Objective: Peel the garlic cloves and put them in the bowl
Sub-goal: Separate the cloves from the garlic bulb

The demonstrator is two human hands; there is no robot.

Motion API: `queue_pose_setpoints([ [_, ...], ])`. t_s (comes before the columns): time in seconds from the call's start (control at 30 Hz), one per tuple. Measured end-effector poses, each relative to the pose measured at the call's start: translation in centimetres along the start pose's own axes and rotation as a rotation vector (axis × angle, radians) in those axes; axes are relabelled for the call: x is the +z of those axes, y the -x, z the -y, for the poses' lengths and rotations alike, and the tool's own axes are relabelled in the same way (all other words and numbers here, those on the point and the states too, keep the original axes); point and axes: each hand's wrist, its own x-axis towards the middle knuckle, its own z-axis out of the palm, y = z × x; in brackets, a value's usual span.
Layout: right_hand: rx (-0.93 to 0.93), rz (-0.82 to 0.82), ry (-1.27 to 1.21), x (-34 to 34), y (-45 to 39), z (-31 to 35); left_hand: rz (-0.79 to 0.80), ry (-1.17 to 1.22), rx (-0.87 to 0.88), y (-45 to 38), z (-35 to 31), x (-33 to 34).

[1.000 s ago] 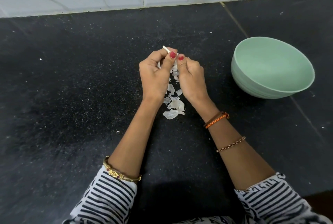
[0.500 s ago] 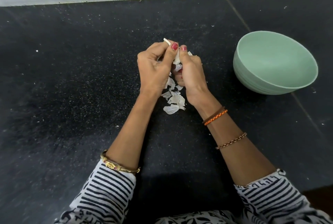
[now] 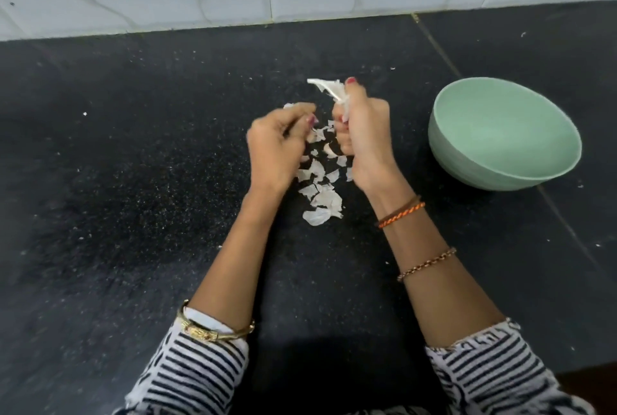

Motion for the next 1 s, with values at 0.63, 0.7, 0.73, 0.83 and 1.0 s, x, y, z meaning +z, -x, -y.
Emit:
queue_pose_setpoints([
  [0.63, 0.207, 0.33, 0.191, -2.1, -0.9, -0.8, 0.232, 0.113, 0.043, -0.4, -0.2, -0.1],
  [0.7, 0.188, 0.322, 0.234, -2.0, -0.8, -0.7, 0.204, 0.071, 0.058, -0.3, 0.0, 0.2],
  [0.73, 0.171, 0.306, 0.258, -1.9, -0.7, -0.7, 0.162, 0.05, 0.062, -0.2, 0.0, 0.3],
  [0.83, 0.067, 0.19, 0.401, -1.6, -0.4, -0.8, 0.034, -0.043, 0.118, -0.1, 0.1, 0.3],
  [1.0, -0.304, -0.088, 0.696, -1.0, -0.1, -2.1, -0.003, -0.111, 0.19, 0.2, 0.0, 0.8],
])
